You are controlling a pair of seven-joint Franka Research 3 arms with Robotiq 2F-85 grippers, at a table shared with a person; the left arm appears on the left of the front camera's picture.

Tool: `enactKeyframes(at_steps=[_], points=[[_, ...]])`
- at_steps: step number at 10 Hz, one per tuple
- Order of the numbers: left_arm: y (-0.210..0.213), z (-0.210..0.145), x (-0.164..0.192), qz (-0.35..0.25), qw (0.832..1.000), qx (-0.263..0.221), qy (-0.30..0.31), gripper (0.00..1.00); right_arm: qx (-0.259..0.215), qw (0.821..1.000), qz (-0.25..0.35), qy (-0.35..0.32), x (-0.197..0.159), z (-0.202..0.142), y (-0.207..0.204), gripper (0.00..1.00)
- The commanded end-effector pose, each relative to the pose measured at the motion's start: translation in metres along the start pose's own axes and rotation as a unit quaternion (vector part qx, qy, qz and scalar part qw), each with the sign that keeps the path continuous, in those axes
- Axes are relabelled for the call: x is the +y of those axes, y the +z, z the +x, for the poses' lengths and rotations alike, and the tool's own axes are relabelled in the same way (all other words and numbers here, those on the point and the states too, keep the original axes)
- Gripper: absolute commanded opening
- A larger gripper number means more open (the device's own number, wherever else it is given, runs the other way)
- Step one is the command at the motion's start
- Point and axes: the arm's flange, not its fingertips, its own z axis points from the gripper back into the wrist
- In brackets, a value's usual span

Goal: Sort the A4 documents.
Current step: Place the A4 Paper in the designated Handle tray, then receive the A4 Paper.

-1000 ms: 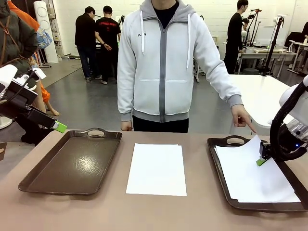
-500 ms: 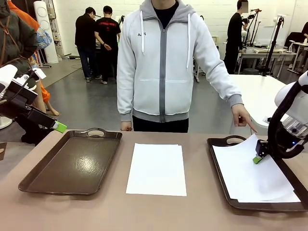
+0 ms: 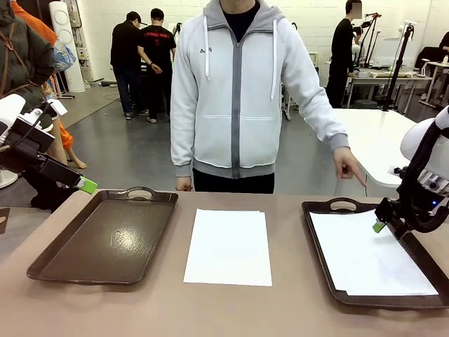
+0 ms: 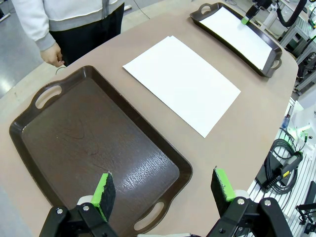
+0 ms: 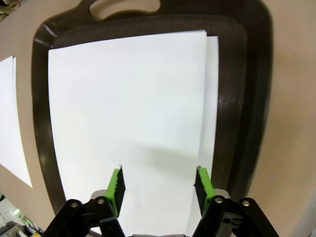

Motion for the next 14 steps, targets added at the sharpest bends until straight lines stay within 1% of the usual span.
enactKeyframes(at_steps=[1,2,6,7,8,14], points=[[-0.001,-0.001,0.003,-0.008,1.000,-0.005,-0.006,1.00,-0.005,1.000,-0.020,-0.015,0.002,-0.010,0.004,0.93],[-0.001,-0.001,0.003,-0.008,1.000,-0.005,-0.006,1.00,-0.008,1.000,-0.023,-0.018,0.001,-0.013,0.007,1.00],[-0.001,-0.001,0.003,-0.008,1.000,-0.005,-0.006,1.00,-0.009,1.000,-0.018,-0.012,0.010,-0.012,0.003,1.00],[-0.001,-0.001,0.003,-0.008,1.000,-0.005,-0.006,1.00,-0.018,1.000,-0.023,-0.005,0.022,-0.009,-0.001,1.00],[-0.001,-0.001,0.003,-0.008,1.000,-0.005,-0.006,1.00,-0.004,1.000,-0.007,-0.007,0.003,-0.010,0.008,1.00],[-0.001,-0.001,0.003,-0.008,1.000,-0.005,-0.006,1.00,-0.004,1.000,-0.007,-0.007,0.003,-0.010,0.008,1.00]])
